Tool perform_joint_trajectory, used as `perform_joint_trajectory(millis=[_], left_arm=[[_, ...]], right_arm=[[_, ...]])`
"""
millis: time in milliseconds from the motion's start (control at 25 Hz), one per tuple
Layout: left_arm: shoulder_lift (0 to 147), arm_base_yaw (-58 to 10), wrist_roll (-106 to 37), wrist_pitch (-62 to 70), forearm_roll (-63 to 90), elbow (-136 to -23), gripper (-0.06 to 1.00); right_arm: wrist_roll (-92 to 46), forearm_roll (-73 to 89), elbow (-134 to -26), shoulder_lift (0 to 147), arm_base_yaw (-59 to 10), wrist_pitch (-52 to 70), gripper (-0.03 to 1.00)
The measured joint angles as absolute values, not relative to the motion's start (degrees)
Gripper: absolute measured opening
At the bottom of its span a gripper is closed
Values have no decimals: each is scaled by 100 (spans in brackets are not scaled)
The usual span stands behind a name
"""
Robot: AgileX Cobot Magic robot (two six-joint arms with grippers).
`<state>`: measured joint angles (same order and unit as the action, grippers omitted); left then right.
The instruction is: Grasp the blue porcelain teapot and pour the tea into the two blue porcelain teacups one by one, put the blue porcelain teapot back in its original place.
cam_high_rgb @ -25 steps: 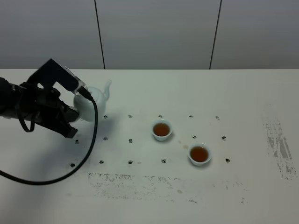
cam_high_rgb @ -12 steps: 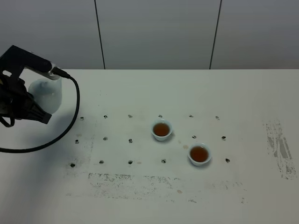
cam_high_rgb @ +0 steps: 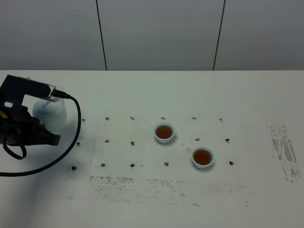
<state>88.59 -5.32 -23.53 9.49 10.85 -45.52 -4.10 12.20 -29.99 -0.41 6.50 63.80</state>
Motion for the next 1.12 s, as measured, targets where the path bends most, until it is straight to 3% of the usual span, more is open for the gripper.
perform_joint_trajectory(millis=[1120], left_arm=[[10023,-923,-2486,559,1659,-4696,11]], right_arm=[[-410,1220,-2999,-41,650,6380,28]])
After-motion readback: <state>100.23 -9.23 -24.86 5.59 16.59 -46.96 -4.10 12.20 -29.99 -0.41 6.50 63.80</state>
